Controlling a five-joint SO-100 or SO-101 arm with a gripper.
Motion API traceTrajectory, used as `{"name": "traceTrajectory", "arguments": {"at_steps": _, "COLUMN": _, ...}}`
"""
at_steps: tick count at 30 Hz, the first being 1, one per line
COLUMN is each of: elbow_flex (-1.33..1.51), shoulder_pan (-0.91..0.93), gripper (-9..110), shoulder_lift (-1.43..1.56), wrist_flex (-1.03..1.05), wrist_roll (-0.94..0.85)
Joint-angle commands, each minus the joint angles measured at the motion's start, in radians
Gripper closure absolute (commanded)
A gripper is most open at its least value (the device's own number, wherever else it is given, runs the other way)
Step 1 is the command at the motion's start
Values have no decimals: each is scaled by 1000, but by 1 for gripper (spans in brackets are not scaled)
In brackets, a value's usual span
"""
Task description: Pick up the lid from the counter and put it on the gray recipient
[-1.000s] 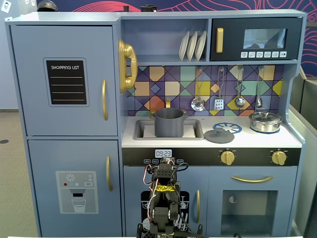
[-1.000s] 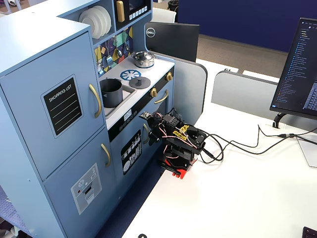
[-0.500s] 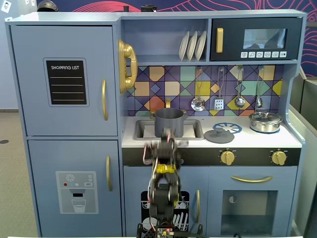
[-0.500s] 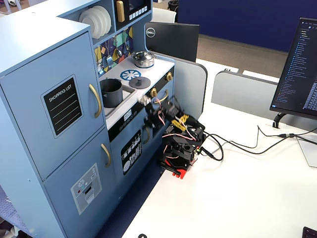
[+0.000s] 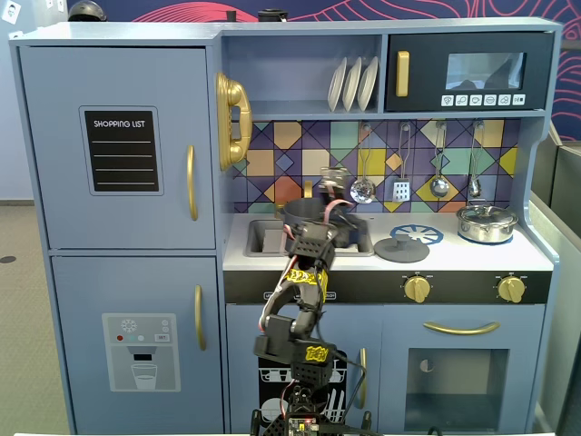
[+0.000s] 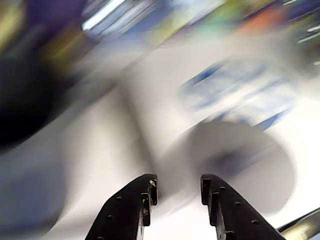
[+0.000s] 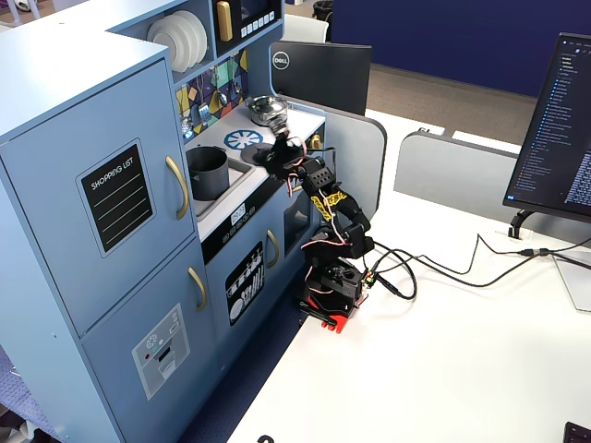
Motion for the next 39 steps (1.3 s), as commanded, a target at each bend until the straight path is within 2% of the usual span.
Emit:
{"name": "traceTrajectory", "arguments": {"at_steps": 1, "elbow_flex": 64, "shoulder_pan": 121, "gripper": 102, "shoulder_lift": 17, "wrist_flex": -275, "wrist_roll": 34}}
{"name": "traceTrajectory", "arguments": {"at_steps": 7, "elbow_flex": 147, "shoulder_pan": 146, "gripper": 101, "shoulder_lift": -11, "wrist_flex": -420, "wrist_roll": 48}}
{"name": "traceTrajectory", "arguments": {"at_steps": 13, "elbow_flex": 270, "shoulder_pan": 133, "gripper": 83, "shoulder_lift": -71, "wrist_flex": -670, "wrist_roll": 98}}
{"name": "traceTrajectory", "arguments": {"at_steps": 20, "elbow_flex": 291, "shoulder_pan": 155, "gripper": 72, "shoulder_lift": -143, "wrist_flex": -746, "wrist_roll": 86}}
{"name": "traceTrajectory", "arguments": {"at_steps": 39, "elbow_flex": 235, "shoulder_pan": 150, "gripper": 74, "shoulder_lift": -396, "wrist_flex": -913, "wrist_roll": 55}}
